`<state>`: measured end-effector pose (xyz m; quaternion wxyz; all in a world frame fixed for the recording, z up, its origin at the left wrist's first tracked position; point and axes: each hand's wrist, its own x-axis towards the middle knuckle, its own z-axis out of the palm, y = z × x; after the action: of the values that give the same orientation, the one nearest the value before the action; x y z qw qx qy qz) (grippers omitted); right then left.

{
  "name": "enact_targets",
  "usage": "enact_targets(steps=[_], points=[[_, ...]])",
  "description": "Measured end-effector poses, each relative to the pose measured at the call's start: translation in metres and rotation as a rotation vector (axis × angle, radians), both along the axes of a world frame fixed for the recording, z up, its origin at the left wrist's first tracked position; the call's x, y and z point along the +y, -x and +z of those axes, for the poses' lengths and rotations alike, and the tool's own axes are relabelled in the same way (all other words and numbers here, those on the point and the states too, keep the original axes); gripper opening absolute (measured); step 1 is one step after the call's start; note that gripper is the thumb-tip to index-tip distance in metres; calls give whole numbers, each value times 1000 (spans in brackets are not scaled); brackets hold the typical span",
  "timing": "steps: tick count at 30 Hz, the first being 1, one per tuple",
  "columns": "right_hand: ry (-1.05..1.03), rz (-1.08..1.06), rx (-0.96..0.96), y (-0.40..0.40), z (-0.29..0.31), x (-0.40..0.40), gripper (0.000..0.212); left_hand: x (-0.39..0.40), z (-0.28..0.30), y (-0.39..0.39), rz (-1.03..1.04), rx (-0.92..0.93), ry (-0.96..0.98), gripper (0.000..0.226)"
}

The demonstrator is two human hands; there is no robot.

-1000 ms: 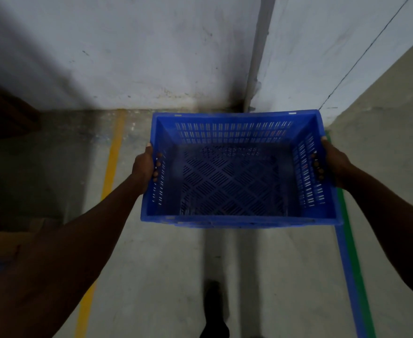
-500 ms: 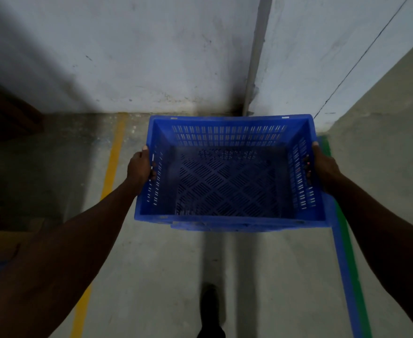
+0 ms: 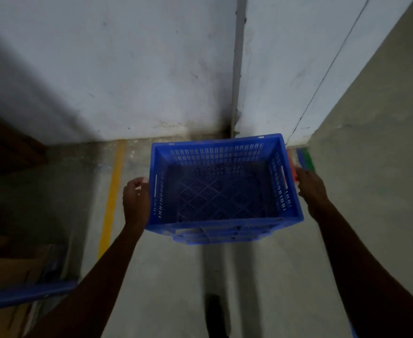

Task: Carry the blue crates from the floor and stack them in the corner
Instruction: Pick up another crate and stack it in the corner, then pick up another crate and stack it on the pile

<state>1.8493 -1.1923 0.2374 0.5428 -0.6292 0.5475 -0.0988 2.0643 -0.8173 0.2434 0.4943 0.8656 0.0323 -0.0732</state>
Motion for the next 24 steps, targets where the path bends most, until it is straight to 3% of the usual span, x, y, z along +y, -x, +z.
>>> enact_targets(steps=[2, 5, 13, 17, 24], points=[[-111, -86, -134, 22, 34, 20, 31, 1, 29, 24, -22, 76, 110, 28], [-212, -94, -208, 71, 80, 54, 35, -6, 69, 60, -114, 221, 279, 26], [-183, -404, -252, 244, 151, 166, 40, -43, 133, 169, -486, 406, 390, 33], [-159, -604, -265, 345, 170, 242, 39, -43, 147, 246, -684, 428, 331, 36], [-91, -983, -263, 521, 177, 420, 37, 1, 142, 436, -1109, 631, 197, 32]])
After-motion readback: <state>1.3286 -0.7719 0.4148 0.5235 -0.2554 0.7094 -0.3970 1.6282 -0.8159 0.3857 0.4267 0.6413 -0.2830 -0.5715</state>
